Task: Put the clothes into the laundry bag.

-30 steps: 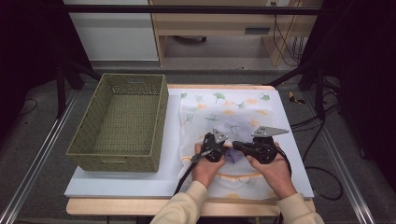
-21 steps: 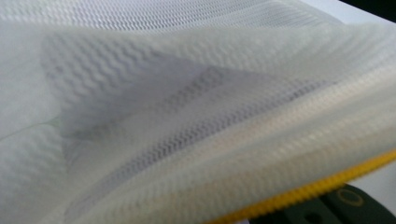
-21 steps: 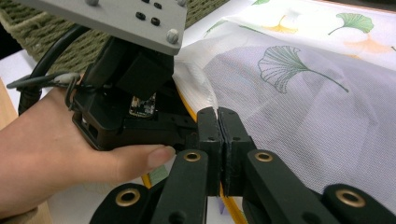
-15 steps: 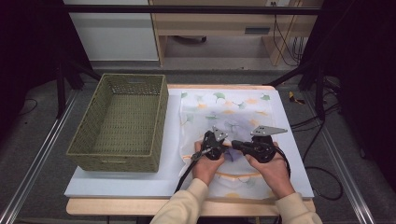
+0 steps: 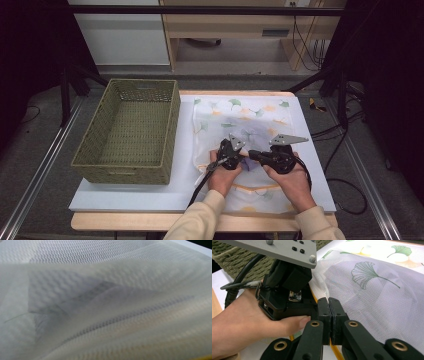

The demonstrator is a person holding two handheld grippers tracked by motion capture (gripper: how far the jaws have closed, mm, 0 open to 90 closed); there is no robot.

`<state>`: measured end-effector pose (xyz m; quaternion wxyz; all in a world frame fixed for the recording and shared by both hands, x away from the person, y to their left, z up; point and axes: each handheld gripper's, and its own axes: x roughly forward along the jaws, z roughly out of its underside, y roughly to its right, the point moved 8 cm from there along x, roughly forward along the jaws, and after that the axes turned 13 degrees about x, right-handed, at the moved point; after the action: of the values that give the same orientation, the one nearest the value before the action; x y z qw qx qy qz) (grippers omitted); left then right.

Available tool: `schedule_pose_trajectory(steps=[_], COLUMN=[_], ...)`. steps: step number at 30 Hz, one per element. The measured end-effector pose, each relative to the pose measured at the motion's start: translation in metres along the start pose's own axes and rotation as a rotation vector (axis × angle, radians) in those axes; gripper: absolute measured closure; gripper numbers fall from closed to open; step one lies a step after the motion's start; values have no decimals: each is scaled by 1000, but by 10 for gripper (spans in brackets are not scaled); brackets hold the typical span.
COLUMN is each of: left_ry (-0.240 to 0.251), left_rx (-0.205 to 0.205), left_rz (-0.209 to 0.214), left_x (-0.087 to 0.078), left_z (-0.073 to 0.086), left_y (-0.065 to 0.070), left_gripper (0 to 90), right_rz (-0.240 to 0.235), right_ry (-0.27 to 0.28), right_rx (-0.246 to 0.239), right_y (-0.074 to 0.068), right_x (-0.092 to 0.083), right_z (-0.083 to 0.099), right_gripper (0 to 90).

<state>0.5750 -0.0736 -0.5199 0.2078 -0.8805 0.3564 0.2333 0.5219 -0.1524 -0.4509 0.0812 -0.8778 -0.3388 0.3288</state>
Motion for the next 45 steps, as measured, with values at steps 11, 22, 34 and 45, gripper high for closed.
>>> schedule_pose_trajectory(steps=[11,22,34,45], left_ry=[-6,-5,10,46], left_rx=[26,41,30,60], left_rz=[-6,15,27,77], left_x=[0,-14,-30,-65], left_z=[-2,3,8,11], left_y=[1,9,9,21], left_gripper=[898,898,898,898], right_rz=[2,-6,-12,-11], right_ry=[0,7,-5,-1], right_rx=[5,1,-1,16], right_y=[0,-2,-7,-4], right_x=[-2,-6,-2,-7], right_z=[0,-1,2,3], right_gripper=[891,891,891,891])
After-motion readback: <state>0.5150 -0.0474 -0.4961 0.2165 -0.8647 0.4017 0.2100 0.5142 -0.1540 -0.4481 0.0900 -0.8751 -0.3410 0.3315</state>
